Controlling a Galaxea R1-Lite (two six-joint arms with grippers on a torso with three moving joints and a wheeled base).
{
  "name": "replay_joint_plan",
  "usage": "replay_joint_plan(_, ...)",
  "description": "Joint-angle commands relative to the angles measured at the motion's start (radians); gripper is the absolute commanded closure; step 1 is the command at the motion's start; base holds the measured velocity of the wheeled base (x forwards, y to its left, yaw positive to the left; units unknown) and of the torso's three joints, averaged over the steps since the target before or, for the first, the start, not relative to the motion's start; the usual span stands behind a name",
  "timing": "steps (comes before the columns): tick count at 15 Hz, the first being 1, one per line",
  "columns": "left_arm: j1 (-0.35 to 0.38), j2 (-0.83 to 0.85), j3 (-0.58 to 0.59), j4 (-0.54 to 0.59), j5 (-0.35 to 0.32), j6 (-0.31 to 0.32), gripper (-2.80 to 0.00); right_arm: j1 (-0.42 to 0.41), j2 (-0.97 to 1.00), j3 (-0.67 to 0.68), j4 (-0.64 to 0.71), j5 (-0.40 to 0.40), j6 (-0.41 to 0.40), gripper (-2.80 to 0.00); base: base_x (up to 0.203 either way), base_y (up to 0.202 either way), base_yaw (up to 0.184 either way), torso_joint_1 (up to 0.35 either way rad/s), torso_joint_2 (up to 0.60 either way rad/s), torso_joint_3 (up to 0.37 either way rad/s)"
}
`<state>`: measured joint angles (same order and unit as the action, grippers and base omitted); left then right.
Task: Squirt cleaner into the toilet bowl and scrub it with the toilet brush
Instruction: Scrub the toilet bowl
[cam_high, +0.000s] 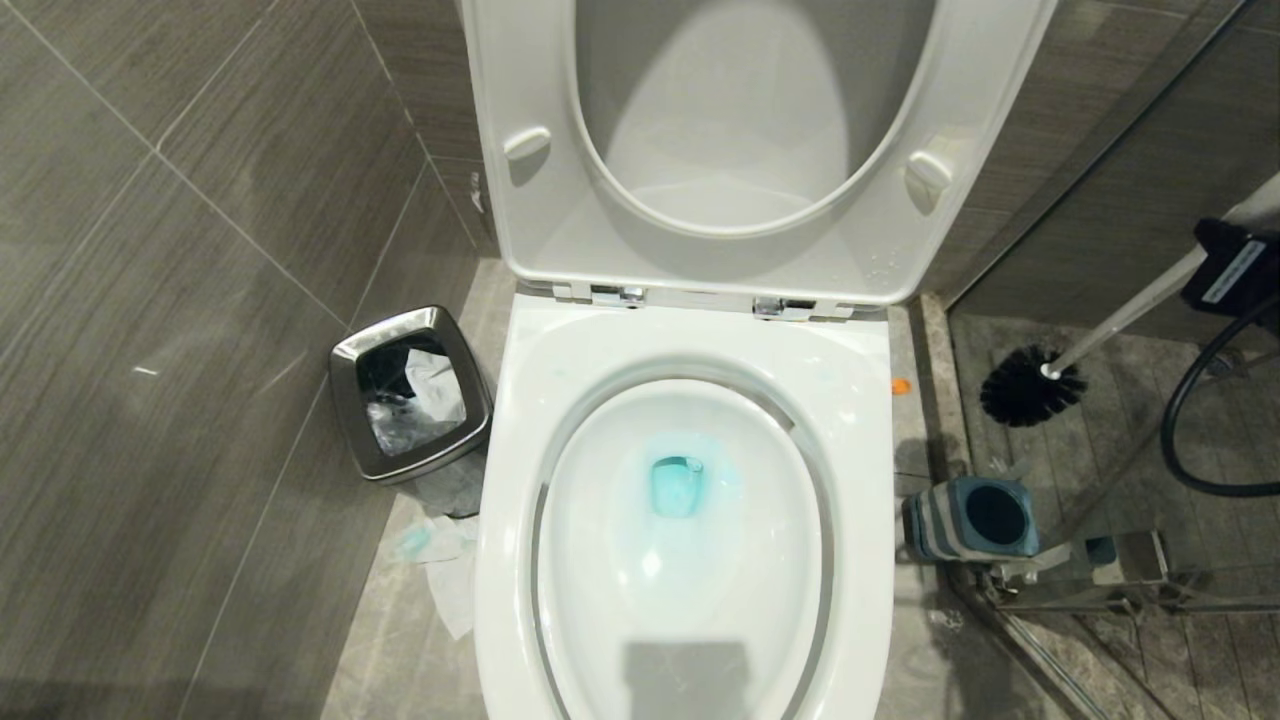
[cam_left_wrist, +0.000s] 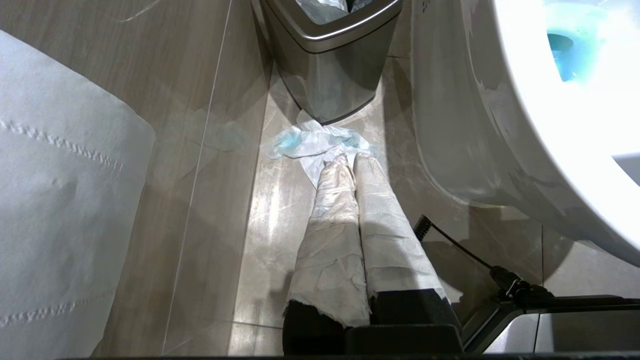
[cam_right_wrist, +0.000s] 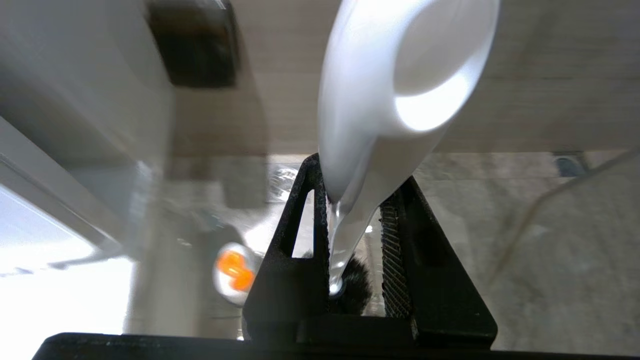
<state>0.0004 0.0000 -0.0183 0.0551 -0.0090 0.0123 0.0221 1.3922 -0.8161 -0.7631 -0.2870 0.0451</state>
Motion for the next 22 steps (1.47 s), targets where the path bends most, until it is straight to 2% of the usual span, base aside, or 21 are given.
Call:
replay_joint_plan(1, 0.001, 0.0, 0.0, 0.0, 0.0, 0.0, 0.0, 0.06, -0.053, -0.163, 0.203, -0.03, 0.015, 0.0, 0.0, 0.0, 0.0, 0.0, 0.0, 0.0)
replay_joint_plan(4, 0.001, 0.0, 0.0, 0.0, 0.0, 0.0, 0.0, 0.117, -0.061, -0.358, 0.443, -0.048, 0.022, 0.0, 0.0, 0.0, 0.0, 0.0, 0.0, 0.0)
replay_joint_plan(7, 0.0, 0.0, 0.0, 0.0, 0.0, 0.0, 0.0, 0.182, -0.08, -0.496, 0.678, -0.067, 0.027, 0.0, 0.0, 0.0, 0.0, 0.0, 0.0, 0.0)
replay_joint_plan(12, 0.0, 0.0, 0.0, 0.0, 0.0, 0.0, 0.0, 0.242, -0.096, -0.78, 1.063, -0.075, 0.123, 0.0, 0.0, 0.0, 0.0, 0.0, 0.0, 0.0)
replay_joint_plan(15, 0.001, 0.0, 0.0, 0.0, 0.0, 0.0, 0.0, 0.392, -0.097, -0.924, 1.282, -0.072, 0.165, 0.0, 0.0, 0.0, 0.0, 0.0, 0.0, 0.0)
replay_joint_plan(19, 0.0, 0.0, 0.0, 0.0, 0.0, 0.0, 0.0, 0.583, -0.102, -0.965, 1.377, -0.072, 0.175, 0.0, 0.0, 0.0, 0.0, 0.0, 0.0, 0.0)
replay_joint_plan(22, 0.001, 0.0, 0.0, 0.0, 0.0, 0.0, 0.0, 0.679, -0.091, -0.967, 1.392, -0.076, 0.176, 0.0, 0.0, 0.0, 0.0, 0.0, 0.0, 0.0)
